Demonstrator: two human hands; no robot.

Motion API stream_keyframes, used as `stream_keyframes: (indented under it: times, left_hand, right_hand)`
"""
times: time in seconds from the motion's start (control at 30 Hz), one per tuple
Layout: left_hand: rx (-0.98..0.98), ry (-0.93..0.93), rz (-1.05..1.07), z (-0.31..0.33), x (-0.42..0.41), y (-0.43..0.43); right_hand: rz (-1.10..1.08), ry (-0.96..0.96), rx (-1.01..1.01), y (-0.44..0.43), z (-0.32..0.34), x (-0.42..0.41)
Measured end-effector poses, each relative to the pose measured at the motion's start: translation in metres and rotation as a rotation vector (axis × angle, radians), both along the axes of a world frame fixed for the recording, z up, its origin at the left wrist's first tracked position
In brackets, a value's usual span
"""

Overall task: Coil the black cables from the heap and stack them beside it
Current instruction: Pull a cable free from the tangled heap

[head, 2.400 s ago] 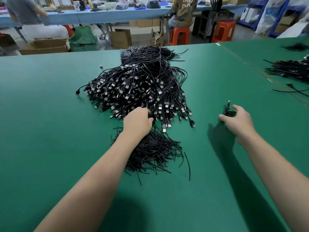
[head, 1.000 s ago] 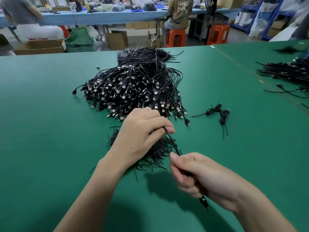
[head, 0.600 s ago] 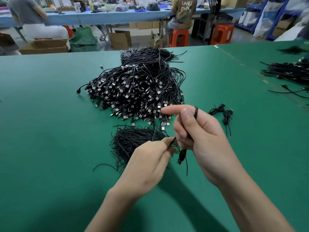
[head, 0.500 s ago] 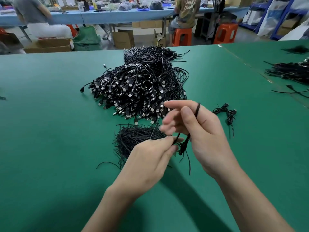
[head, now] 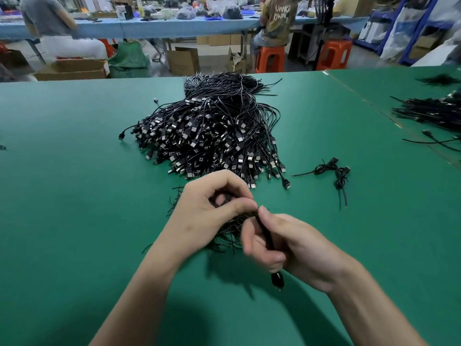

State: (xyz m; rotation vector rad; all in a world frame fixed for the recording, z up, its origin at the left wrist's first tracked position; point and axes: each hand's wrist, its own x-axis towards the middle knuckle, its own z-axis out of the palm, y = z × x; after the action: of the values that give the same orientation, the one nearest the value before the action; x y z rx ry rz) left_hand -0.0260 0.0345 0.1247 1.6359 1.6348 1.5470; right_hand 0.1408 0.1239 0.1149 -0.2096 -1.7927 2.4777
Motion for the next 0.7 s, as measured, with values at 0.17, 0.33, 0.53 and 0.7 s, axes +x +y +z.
stream_keyframes:
  times: [0.17, 0.33, 0.53, 0.7]
  left_hand:
    - [-0.098, -0.024, -0.006, -0.032, 0.024, 0.010]
    - [-0.094, 0.255, 0.028, -0.034, 0.031, 0.002]
    - [0.042, 0.296, 0.146, -0.002, 0.009, 0.001]
    - [0.033, -0.029, 0.101, -0.011, 0.017, 0.014]
  right_hand:
    - [-0.274, 0.348, -0.180, 0.003, 0.015, -0.002]
    - [-0.739, 0.242, 0.627, 0.023, 0.019, -0.005]
    - [-0.475, -0.131, 0.856, 0.016, 0.004, -0.004]
    - [-0.116, 0.049, -0.014, -0.001, 0.003, 0.002]
